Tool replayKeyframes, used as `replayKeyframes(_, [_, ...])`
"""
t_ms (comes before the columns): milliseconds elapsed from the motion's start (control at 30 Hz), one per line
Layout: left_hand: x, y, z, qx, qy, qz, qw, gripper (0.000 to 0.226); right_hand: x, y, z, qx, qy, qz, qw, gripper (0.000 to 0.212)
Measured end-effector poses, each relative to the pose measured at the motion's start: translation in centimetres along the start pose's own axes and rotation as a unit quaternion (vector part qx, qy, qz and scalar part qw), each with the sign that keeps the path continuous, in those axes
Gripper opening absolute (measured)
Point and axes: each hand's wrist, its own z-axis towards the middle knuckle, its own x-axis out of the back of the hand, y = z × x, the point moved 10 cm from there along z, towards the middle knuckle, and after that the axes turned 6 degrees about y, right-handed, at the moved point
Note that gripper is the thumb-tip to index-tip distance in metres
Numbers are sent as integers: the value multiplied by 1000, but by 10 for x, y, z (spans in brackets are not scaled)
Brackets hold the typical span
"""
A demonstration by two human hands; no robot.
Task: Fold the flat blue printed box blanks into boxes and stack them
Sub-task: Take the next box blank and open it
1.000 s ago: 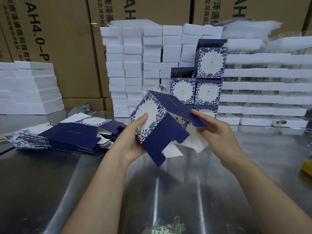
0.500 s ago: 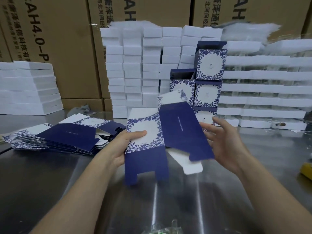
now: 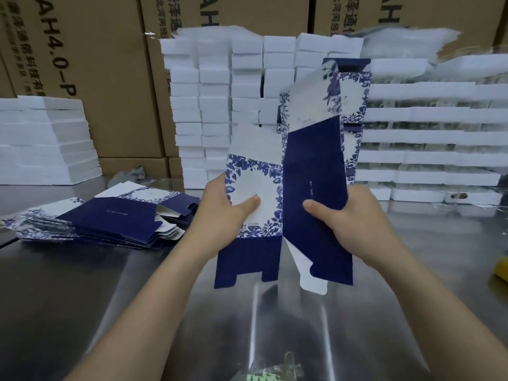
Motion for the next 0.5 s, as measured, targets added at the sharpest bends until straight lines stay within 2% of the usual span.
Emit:
replayKeyframes(33, [3,2,0,7,7,-17,1000,28,2,-4,0,-1,-3,38,999,2])
replayKeyframes(100, [8,-5,2,66,-6,-106,992,32,3,-1,-2,-53,-42,176,982,14])
replayKeyframes(200, [-8,-14,-4,166,-98,-278,941,51,-14,5,-12,-163,-154,384,896,34])
replayKeyframes(267, [-26,-16,-12,189,-143,-343,909,67,-32,5,-25,-210,-207,463,836,43])
replayKeyframes(300, [-37,-15,-16,193,-167,-369,894,73,-40,5,-29,-221,-221,483,818,51])
replayKeyframes(400, [-48,-17,-18,194,-197,-413,867,71,-49,6,-31,-226,-224,489,812,61])
replayKeyframes(500, [-31,-34,-8,231,-159,-370,886,66,-36,22,-21,-246,-171,419,857,55])
